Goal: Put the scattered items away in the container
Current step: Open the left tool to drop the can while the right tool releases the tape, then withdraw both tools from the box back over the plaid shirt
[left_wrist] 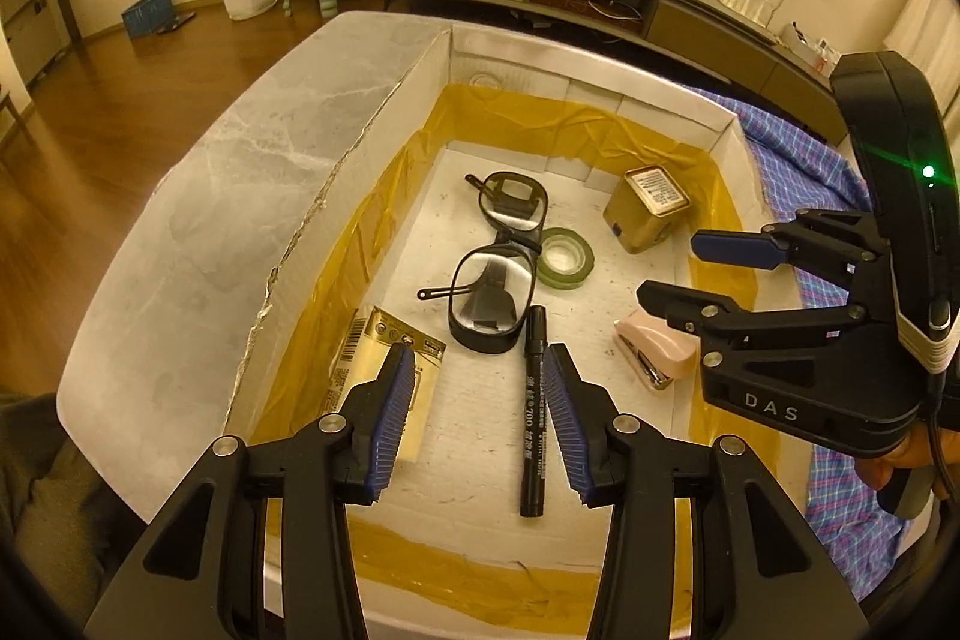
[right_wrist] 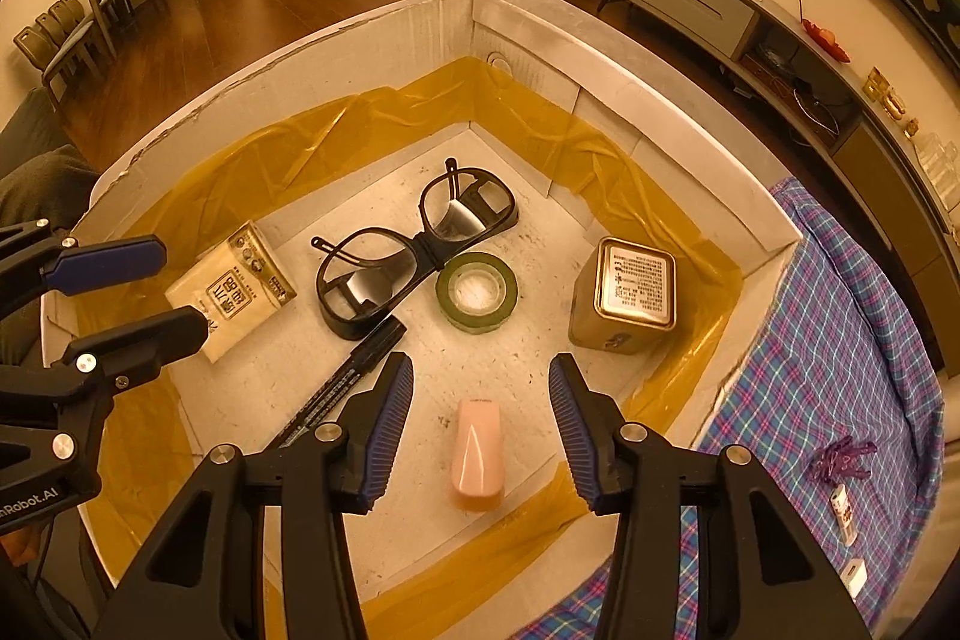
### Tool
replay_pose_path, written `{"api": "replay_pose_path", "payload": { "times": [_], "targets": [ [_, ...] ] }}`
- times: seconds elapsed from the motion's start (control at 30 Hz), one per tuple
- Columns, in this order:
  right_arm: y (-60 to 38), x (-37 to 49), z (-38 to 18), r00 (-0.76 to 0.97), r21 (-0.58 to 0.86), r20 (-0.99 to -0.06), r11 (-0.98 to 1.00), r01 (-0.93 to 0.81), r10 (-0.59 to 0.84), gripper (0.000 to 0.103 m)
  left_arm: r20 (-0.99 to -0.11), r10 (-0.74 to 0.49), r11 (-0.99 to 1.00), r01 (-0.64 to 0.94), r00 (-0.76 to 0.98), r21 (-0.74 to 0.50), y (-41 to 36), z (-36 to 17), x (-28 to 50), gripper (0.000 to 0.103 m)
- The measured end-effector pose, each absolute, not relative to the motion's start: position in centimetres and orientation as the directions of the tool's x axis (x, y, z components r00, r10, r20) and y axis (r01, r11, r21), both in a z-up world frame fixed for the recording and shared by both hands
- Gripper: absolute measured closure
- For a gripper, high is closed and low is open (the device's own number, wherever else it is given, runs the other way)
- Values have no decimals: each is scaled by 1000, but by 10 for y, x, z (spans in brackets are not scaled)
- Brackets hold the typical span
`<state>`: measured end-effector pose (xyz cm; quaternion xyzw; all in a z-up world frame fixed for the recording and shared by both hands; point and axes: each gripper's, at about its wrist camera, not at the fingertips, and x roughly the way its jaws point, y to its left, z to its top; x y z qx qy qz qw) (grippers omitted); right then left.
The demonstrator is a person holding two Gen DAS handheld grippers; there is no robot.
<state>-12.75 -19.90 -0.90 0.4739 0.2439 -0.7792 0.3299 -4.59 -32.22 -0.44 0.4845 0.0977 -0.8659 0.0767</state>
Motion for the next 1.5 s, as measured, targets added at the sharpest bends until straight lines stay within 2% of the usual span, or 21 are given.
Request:
{"api": "replay_pose_path", "payload": {
  "times": [0.57,0.93,1.5],
  "targets": [
    [-171,-90,26,-371,-32,-851,-668,744,-372,54,-822,-35,-975,198,-569,-96,-293,27,-22,56],
    [-130,-50,48,-431,22,-762,-686,728,-483,54,-752,-49,-975,194,-657,-106,-266,55,3,56],
    [-27,-5,59,-560,125,-633,-784,607,-535,54,-725,-60,-991,128,-686,-40,-190,56,24,56]
  ]
}}
